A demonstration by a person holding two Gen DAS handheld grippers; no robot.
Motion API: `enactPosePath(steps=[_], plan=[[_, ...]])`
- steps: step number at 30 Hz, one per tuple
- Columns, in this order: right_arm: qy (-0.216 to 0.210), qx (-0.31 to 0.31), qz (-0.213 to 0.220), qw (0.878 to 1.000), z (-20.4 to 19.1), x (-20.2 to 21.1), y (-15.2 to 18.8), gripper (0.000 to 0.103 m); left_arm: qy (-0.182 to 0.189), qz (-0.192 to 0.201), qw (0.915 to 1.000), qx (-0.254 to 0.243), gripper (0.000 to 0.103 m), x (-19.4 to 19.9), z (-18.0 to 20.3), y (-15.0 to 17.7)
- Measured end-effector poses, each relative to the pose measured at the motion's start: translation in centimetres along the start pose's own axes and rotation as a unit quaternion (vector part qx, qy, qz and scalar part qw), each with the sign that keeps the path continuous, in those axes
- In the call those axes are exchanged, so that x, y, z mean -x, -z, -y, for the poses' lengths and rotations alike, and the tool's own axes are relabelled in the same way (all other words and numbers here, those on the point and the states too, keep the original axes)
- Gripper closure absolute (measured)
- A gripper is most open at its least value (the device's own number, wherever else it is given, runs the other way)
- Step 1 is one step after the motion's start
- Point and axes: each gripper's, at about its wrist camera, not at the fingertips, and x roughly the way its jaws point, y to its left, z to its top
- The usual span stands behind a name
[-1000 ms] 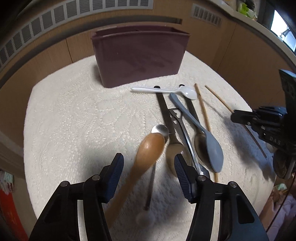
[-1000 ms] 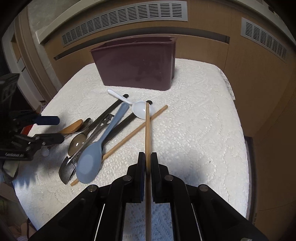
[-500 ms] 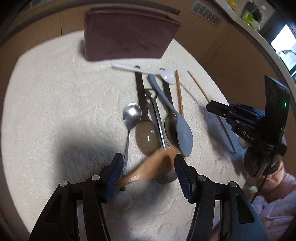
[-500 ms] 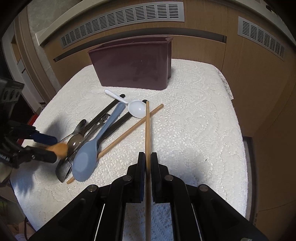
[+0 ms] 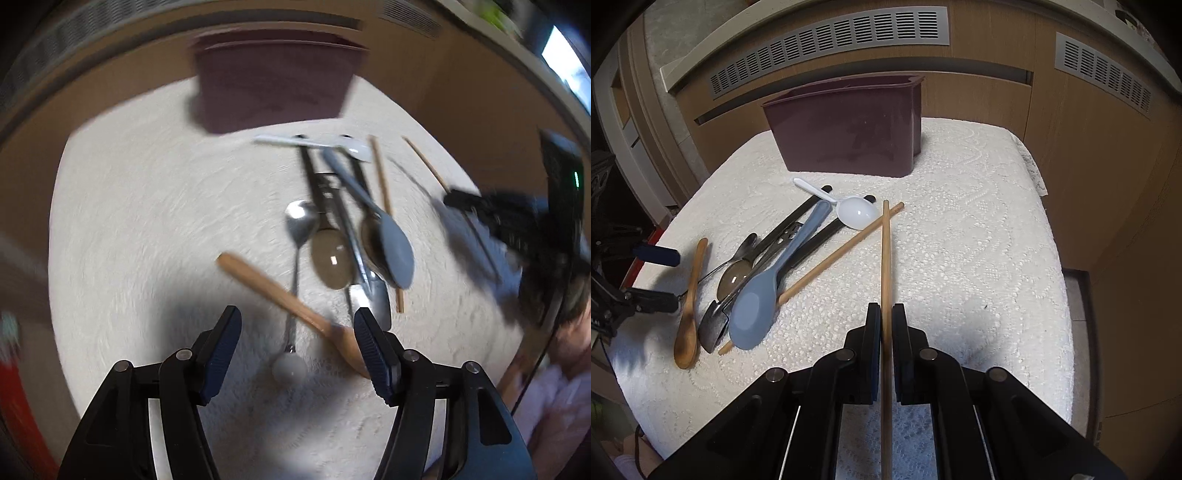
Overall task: Organize utensils
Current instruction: 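Grasp the wooden spoon with the left tool while the right tool grasps a chopstick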
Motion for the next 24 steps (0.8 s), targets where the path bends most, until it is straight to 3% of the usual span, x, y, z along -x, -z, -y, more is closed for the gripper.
enactPosePath(steps=[4,11,13,14,15,18,22,24], plan=[[-0.001,-0.005,-0.001,1.000,0.1,-0.3,0.0,0.097,0.043,0.007,0.9946,0.094,0.039,-0.1,-1.5,0.1],[0.020,0.005,0.015,1.000,-0.5,0.4,0.0,0.097,-0.001,0.001,0.9919,0.127,0.041,-2.4,-1.2,-1.8],[0.017,0.004,0.018,1.000,-0.4,0.5,-0.2,0.096,-0.021,0.020,0.9917,0.125,0.048,-2.8,-1.1,-2.4],[0.015,0.003,0.019,1.000,-0.4,0.5,-0.3,0.096,-0.034,0.032,0.9916,0.121,0.061,-2.9,-1.0,-2.6],[0.012,0.002,0.021,1.000,-0.3,0.5,-0.4,0.096,-0.043,0.045,0.9914,0.115,0.080,-2.9,-0.9,-2.6],[0.008,0.008,0.026,1.000,-0.4,0.4,-0.8,0.096,-0.049,0.082,0.9890,0.113,0.089,-2.6,-0.6,-2.0],[0.002,0.019,0.016,1.000,-0.7,-0.8,-1.4,0.095,-0.053,0.135,0.9835,0.108,0.089,-0.8,0.3,-0.2],[0.006,0.014,0.005,1.000,-0.6,-1.9,-1.8,0.088,-0.050,0.156,0.9803,0.111,0.089,0.2,0.7,0.6]])
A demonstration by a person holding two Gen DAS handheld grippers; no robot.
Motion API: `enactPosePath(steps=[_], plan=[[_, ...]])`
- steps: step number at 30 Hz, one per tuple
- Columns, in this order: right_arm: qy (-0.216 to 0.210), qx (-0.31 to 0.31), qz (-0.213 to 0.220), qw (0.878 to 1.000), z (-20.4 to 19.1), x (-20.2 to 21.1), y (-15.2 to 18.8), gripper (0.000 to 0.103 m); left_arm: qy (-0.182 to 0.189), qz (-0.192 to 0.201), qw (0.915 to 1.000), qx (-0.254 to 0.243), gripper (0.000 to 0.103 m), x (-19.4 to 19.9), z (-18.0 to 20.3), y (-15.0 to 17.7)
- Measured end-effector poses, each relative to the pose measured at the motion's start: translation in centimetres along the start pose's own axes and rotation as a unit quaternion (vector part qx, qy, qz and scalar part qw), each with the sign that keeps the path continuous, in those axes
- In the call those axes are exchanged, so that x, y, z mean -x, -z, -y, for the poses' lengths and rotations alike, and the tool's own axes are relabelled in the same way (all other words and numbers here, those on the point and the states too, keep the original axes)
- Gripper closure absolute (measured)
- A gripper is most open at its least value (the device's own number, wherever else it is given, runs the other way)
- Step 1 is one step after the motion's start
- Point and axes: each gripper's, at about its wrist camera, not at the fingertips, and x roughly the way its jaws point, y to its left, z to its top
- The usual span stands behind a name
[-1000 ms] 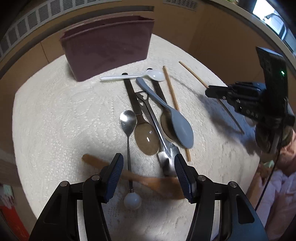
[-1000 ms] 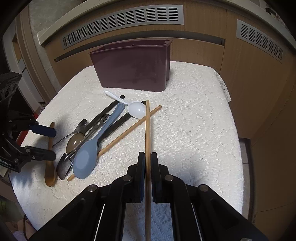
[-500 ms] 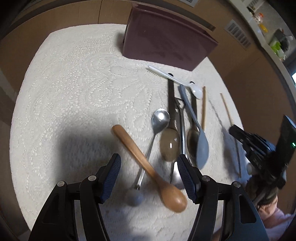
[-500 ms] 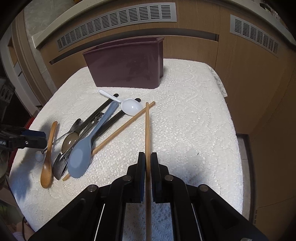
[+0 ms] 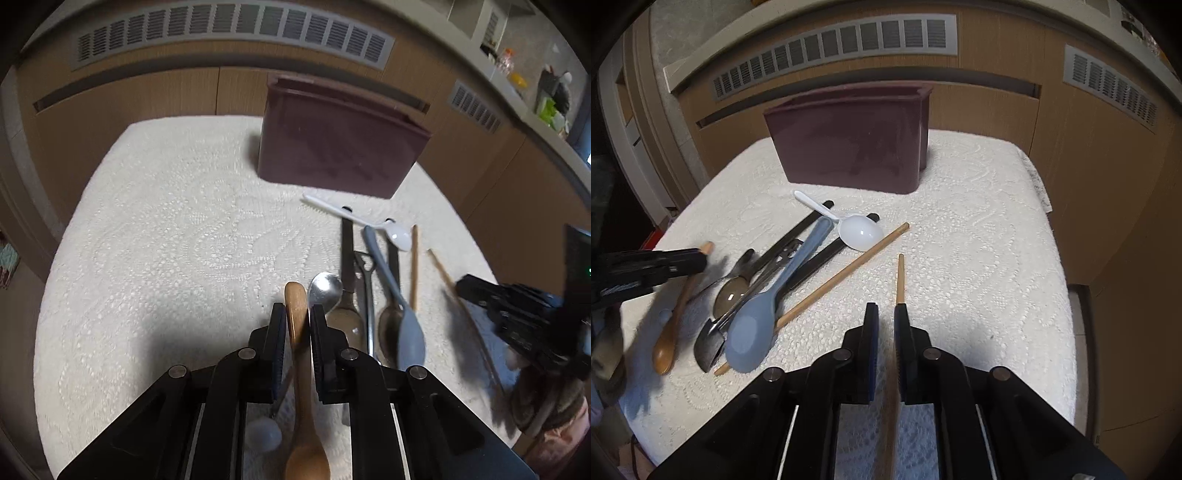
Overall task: Organize utensils
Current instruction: 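Lower the wooden spoon and chopstick into the maroon caddy and open both tools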
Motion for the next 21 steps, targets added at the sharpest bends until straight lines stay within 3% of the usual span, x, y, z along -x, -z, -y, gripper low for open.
enactPosePath(steps=[4,5,6,8,14,21], plan=[[0.007,0.006,-0.021,1.000,-0.3,-1.8,-0.2,0.082,-0.011,0.032,0.9994,0.006,0.089,2.0,-0.2,0.6],[0.017,0.016,-0.018,1.000,-0.7,-1.8,-0.2,0.084,-0.013,0.038,0.9991,0.007,0.089,2.4,-0.3,0.7],[0.023,0.024,-0.017,0.999,-0.9,-1.7,-0.1,0.095,-0.015,0.043,0.9990,0.006,0.089,2.7,-0.3,0.8],[0.017,0.028,-0.015,0.999,-1.2,-1.1,0.1,0.098,-0.019,0.051,0.9985,0.006,0.089,3.2,-0.2,0.8],[-0.005,-0.001,0.033,0.999,-0.4,3.1,-0.5,0.098,-0.009,0.076,0.9971,-0.002,0.090,5.0,0.5,0.4],[-0.017,-0.005,0.089,0.996,-0.4,6.8,-2.3,0.098,-0.014,0.138,0.9900,-0.028,0.090,8.2,2.3,-1.9]])
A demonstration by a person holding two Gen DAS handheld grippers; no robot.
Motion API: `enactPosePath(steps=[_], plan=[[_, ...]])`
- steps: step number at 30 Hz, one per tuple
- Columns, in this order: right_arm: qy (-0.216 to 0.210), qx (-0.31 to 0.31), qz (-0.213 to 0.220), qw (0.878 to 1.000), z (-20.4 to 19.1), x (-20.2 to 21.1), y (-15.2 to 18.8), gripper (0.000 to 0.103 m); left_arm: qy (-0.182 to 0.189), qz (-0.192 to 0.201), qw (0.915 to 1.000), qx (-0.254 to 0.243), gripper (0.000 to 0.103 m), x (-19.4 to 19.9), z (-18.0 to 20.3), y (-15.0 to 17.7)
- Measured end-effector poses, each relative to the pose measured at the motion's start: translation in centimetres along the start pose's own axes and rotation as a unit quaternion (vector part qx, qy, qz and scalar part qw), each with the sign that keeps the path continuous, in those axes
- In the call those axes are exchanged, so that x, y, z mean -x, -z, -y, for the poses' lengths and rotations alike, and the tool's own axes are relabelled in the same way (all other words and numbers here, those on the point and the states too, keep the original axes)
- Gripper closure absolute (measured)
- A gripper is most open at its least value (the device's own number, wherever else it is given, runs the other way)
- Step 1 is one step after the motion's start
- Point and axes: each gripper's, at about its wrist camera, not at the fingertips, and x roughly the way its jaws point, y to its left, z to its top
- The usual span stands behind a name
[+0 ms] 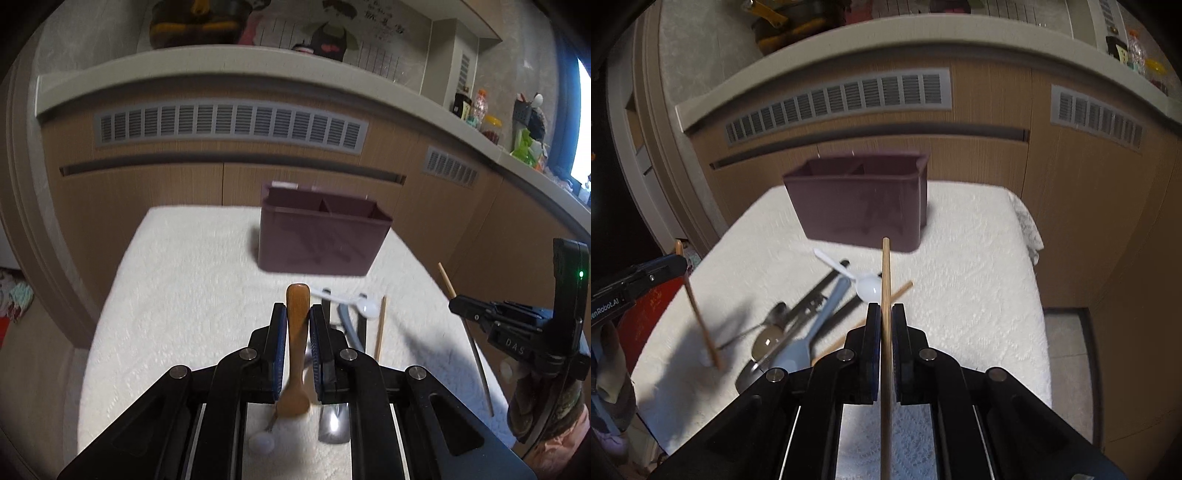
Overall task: Organize utensils
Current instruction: 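Lower the wooden spoon and chopstick into the maroon caddy and open both tools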
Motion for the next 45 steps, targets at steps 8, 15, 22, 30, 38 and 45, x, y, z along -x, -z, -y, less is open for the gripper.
enactPosePath(steps=[8,15,22,30,38,45], plan=[[-0.008,0.013,0.027,1.000,-0.6,-0.4,-3.5,0.098,0.017,0.036,0.9990,-0.020,0.090,-0.3,0.8,-4.9],[-0.012,0.032,0.122,0.992,-0.7,1.8,-12.7,0.098,0.028,0.111,0.9920,-0.055,0.090,-0.1,1.2,-13.3],[-0.002,0.033,0.193,0.981,-0.5,0.4,-20.3,0.098,0.017,0.136,0.9892,-0.052,0.090,-2.9,0.4,-18.9],[0.005,-0.001,0.225,0.974,0.8,-3.7,-22.7,0.098,0.033,0.085,0.9957,-0.016,0.090,-9.0,-1.8,-19.9],[0.018,-0.037,0.232,0.972,1.7,-8.7,-21.8,0.097,0.031,0.022,0.9993,-0.006,0.090,-14.6,-2.3,-17.3],[0.021,-0.046,0.197,0.979,3.1,-11.3,-20.4,0.097,0.032,-0.014,0.9992,0.021,0.085,-15.9,-3.4,-14.3]])
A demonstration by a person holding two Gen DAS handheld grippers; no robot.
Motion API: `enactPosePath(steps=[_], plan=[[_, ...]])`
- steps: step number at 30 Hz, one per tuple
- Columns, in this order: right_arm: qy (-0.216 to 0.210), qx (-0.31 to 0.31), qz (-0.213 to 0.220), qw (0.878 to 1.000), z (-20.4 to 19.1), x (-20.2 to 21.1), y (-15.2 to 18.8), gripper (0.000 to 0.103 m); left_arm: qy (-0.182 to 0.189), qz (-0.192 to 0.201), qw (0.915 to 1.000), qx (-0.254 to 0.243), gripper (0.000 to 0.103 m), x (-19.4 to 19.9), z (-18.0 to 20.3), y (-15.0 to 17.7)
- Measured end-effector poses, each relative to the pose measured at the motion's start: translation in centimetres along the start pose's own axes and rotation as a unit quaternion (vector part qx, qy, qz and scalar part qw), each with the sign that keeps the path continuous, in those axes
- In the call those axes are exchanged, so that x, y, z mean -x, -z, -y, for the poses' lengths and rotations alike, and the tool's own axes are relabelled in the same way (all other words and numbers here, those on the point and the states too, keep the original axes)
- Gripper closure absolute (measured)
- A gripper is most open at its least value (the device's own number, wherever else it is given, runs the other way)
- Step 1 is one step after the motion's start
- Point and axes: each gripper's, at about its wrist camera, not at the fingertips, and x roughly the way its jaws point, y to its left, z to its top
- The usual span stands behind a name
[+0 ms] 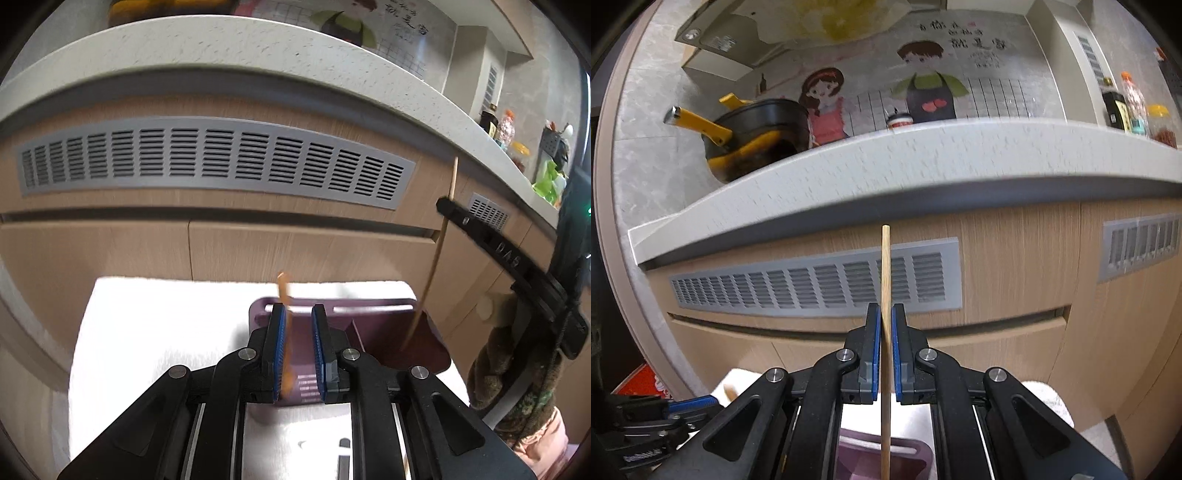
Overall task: Organize utensils
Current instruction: 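Lower the wooden spoon and chopstick into the maroon caddy and open both tools, then grasp the white ball-end spoon handle with the left tool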
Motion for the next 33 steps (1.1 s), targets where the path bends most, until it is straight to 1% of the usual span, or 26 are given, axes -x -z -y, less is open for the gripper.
enactPosePath(steps=[1,3,4,5,10,11,12,14,17,19,21,25,27,30,33], plan=[[0.000,0.003,-0.007,1.000,0.0,-0.1,0.5,0.097,0.000,0.000,1.0000,0.002,0.082,0.3,-0.1,0.3],[-0.003,0.013,-0.023,1.000,0.0,-0.2,1.4,0.097,-0.006,0.002,1.0000,0.001,0.064,0.7,-0.3,0.8],[-0.003,0.018,-0.032,0.999,-0.1,-0.2,2.0,0.097,-0.009,0.003,1.0000,0.000,0.061,1.0,-0.4,1.1],[-0.003,0.024,-0.041,0.999,-0.1,-0.2,2.5,0.097,-0.010,0.003,0.9999,-0.001,0.058,1.3,-0.4,1.3],[0.004,0.046,-0.071,0.996,-0.4,0.3,4.3,0.096,-0.009,0.002,1.0000,0.001,0.057,2.7,-0.8,2.6],[0.006,0.048,-0.078,0.996,-0.4,0.7,4.4,0.093,-0.010,0.000,0.9999,0.002,0.056,3.0,-0.8,3.0],[0.006,0.048,-0.080,0.996,-0.3,1.0,4.5,0.087,-0.012,-0.002,0.9999,0.002,0.055,3.3,-0.9,3.3],[0.013,0.049,-0.080,0.996,-0.1,2.5,4.7,0.080,-0.021,-0.005,0.9998,0.003,0.053,3.9,-0.8,4.0],[0.026,0.057,-0.085,0.994,0.0,4.8,5.4,0.074,-0.026,-0.010,0.9996,0.008,0.051,4.8,-1.1,5.7],[0.042,0.067,-0.096,0.992,-0.1,6.4,6.3,0.065,-0.030,-0.017,0.9993,0.013,0.051,5.4,-1.2,7.0],[0.057,0.071,-0.105,0.990,0.0,7.8,7.1,0.050,-0.033,-0.026,0.9990,0.019,0.049,5.9,-1.4,8.4],[0.074,0.091,-0.122,0.986,-0.4,11.0,9.4,0.038,-0.046,-0.039,0.9978,0.027,0.047,7.3,-1.5,11.3],[0.077,0.096,-0.131,0.984,-0.6,12.1,10.5,0.026,-0.057,-0.045,0.9969,0.029,0.040,8.0,-1.5,12.7],[0.078,0.110,-0.148,0.980,-1.3,14.0,12.7,0.019,-0.072,-0.055,0.9956,0.022,0.037,9.0,-1.3,14.7],[0.073,0.123,-0.172,0.975,-2.1,14.9,14.6,0.012,-0.080,-0.071,0.9942,0.009,0.034,9.9,-1.1,16.9]])
